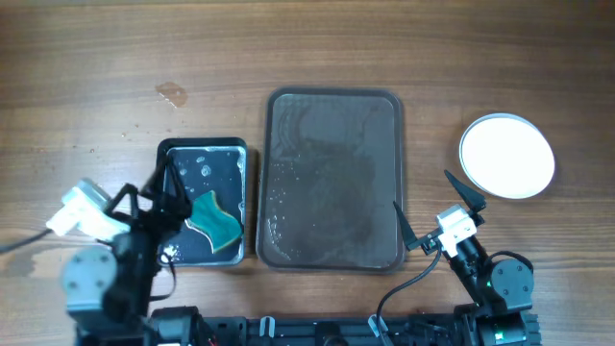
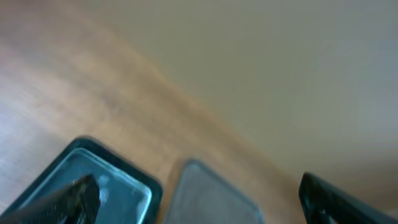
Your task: Clean dirty plates on tray and stack at the side
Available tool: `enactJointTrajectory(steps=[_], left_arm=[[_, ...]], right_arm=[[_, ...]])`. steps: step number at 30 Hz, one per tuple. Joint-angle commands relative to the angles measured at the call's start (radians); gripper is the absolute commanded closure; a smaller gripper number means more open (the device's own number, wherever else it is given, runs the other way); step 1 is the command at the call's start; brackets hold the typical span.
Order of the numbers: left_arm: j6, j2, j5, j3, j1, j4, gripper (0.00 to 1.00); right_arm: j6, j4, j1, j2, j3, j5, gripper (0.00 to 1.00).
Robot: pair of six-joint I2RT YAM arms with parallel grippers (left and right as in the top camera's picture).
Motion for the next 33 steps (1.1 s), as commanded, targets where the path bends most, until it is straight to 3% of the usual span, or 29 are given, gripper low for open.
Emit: enactJointTrajectory(steps=[1, 5, 12, 16, 33], left_arm=[[0.04, -0.166, 0.013, -0.229, -0.008, 0.15, 0.0], [0.095, -0.326, 0.046, -0.418, -0.011, 0.299, 0.0], [0.109, -0.335, 0.04, -0.573, -0.029, 0.355, 0.0], [0.109, -0.335, 0.039, -0.658, -0.05, 0.472, 0.0], [0.109, -0.333, 0.039, -0.657, -0.063, 0.468, 0.0]], right_arm=[[-0.001, 0.005, 0.004, -0.008, -0.002, 0.005, 0.0], [-0.001, 0.005, 0.004, -0.008, -0.002, 0.006, 0.0], [-0.001, 0.005, 0.004, -0.008, -0.002, 0.006, 0.0], [-0.001, 0.005, 0.004, -0.008, -0.002, 0.006, 0.0], [-0.001, 0.005, 0.004, -0.008, -0.002, 0.006, 0.0]])
